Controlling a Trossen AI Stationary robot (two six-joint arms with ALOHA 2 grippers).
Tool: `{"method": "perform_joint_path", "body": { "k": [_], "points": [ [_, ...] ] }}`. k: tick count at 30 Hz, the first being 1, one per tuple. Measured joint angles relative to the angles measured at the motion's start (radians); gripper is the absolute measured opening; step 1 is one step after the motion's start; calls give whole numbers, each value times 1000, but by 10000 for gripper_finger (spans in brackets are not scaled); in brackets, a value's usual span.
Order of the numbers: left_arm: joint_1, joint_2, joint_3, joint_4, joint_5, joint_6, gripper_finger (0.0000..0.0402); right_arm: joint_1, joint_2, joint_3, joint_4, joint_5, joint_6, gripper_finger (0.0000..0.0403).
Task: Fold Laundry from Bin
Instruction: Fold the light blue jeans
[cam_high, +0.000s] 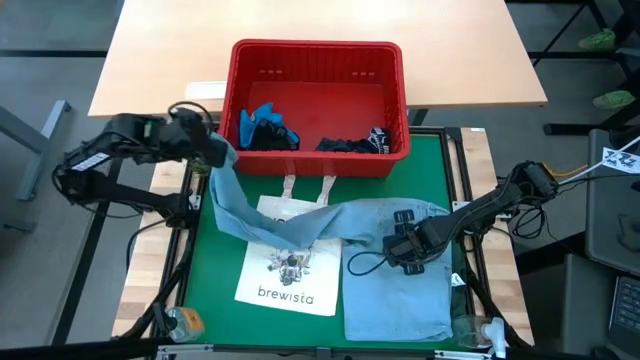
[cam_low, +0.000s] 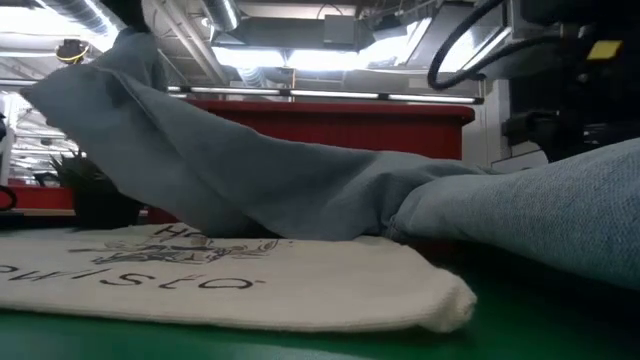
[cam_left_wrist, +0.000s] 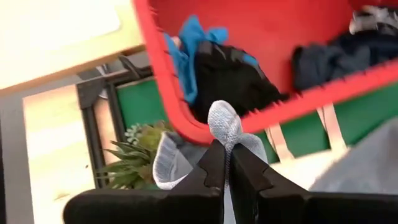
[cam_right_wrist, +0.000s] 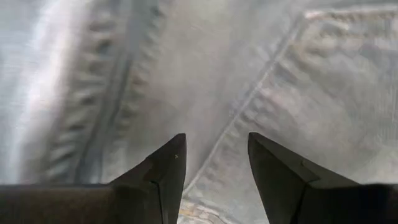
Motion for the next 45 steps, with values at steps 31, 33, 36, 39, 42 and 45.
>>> {"method": "perform_joint_path", "body": {
  "k": [31,33,36,39,42,45],
  "points": [
    [299,-65,0,2,-268,395,0,-142,185,0,-192,-295,-12,175],
    [299,-67,0,3,-316,394,0,-142,176,0,-202,-296,-33,175],
    [299,-76,0,3,-377,394,0,-142,156,-1,-211,-301,-39,175],
    [299,-88,0,2,-401,395,0,-142,136,-1,-220,-304,-70,175],
    [299,-98,0,2,-401,396,0,-142,123,-1,-221,-321,-134,175],
    [318,-118,0,2,-400,417,0,-142,118,-1,-221,-344,-188,175]
  ]
}}
